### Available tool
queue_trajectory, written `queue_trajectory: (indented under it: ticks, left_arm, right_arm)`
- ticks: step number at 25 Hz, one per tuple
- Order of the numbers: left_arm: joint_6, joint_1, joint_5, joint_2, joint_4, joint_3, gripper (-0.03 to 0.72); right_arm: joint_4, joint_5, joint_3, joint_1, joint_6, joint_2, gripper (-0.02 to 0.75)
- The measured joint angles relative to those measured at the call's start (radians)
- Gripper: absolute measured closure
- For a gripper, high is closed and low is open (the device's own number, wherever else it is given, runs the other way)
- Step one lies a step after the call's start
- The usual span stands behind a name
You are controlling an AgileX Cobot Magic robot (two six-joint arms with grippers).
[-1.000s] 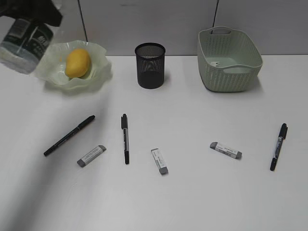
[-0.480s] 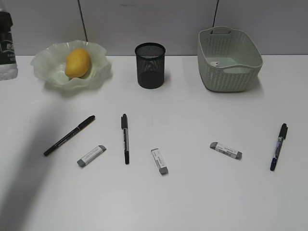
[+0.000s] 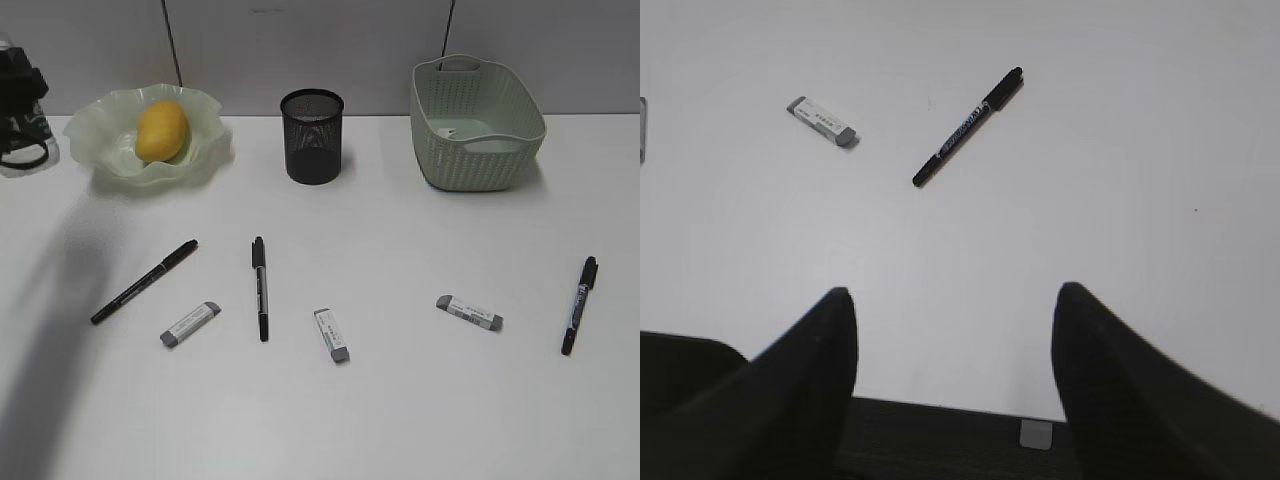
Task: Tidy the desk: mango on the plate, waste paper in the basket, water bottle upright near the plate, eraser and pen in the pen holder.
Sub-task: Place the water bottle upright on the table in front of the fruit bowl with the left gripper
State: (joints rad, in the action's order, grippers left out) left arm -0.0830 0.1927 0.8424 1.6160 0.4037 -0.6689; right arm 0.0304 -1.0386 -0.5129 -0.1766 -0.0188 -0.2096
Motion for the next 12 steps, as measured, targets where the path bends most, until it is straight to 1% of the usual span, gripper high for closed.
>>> queue_trajectory:
  ticks: [3, 5, 8, 12]
  left_arm:
    - [0.119, 0.0, 0.185, 0.114, -0.074, 0.011, 0.18]
    - [0.154, 0.0, 0.284, 0.194, -0.122, 0.011, 0.18]
    - [0.173, 0.0, 0.312, 0.299, -0.154, 0.004, 0.18]
    - [0.176, 0.0, 0.309, 0.395, -0.151, 0.003, 0.18]
  right_arm:
    - [0.0, 0.0, 0.0, 0.0, 0.0, 0.0, 0.248]
    - [0.0, 0.0, 0.0, 0.0, 0.0, 0.0, 0.248]
    - [0.0, 0.0, 0.0, 0.0, 0.0, 0.0, 0.248]
    - [0.0, 0.0, 0.0, 0.0, 0.0, 0.0, 0.248]
